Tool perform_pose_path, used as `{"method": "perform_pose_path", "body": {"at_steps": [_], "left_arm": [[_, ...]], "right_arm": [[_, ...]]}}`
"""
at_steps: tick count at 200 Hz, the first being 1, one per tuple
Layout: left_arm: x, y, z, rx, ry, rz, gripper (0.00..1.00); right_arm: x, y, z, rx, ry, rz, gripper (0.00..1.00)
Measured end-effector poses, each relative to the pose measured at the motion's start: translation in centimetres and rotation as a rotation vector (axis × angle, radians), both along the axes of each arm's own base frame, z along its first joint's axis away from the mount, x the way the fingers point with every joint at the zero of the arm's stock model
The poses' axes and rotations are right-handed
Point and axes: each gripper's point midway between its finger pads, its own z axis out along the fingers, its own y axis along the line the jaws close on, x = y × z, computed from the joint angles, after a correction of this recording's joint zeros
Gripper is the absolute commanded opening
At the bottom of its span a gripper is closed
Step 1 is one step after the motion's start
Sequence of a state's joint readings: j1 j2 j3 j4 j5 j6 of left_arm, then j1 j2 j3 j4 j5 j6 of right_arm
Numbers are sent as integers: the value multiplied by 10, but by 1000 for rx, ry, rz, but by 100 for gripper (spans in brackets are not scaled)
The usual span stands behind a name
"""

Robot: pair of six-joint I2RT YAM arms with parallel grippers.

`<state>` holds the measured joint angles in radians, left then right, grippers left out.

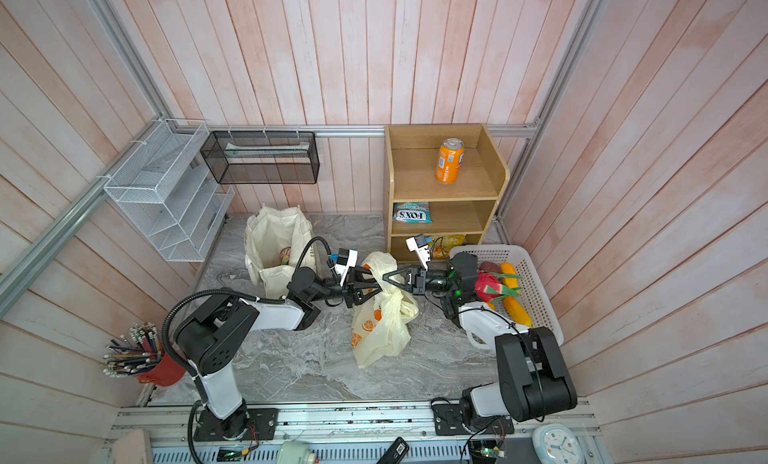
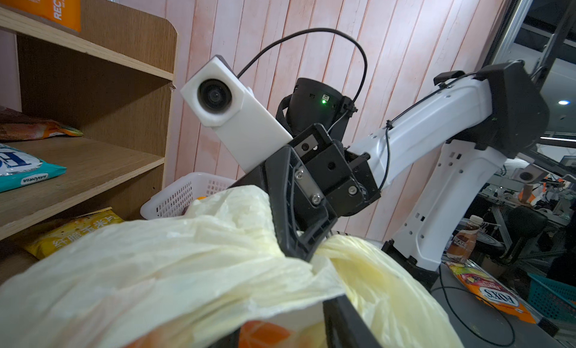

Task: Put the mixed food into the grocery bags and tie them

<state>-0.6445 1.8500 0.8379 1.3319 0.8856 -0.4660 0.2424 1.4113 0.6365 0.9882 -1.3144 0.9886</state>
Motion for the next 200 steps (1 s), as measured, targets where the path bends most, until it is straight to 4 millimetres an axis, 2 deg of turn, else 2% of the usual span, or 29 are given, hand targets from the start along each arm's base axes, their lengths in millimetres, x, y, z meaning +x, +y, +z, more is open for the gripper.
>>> {"method": "perform_pose_path", "body": {"at_steps": [16,40,63,103,147,171,200], "left_arm": [[1,-1,4,-13,-5,-3,43],[1,-2,5,-23,3,-13,32],[-4,-3,5,-25,3,-36,18],[-1,-2,2,-18,23,-34,0],[3,-2,2,-24,31,-12,0],[3,-3,0,-25,41,-1,0],[9,2,-4,-23,63,28,0]], "right_arm": [[-2,2,0,0,0,8,0],[-3,2,0,-1,1,12,0],[-1,2,0,0,0,7,11],[-3,1,4,2,-16,16,30],[-6,0,12,-3,-39,10,44],[-7,-4,13,-10,-35,-5,46],[2,-16,15,-20,-36,-71,47]]}}
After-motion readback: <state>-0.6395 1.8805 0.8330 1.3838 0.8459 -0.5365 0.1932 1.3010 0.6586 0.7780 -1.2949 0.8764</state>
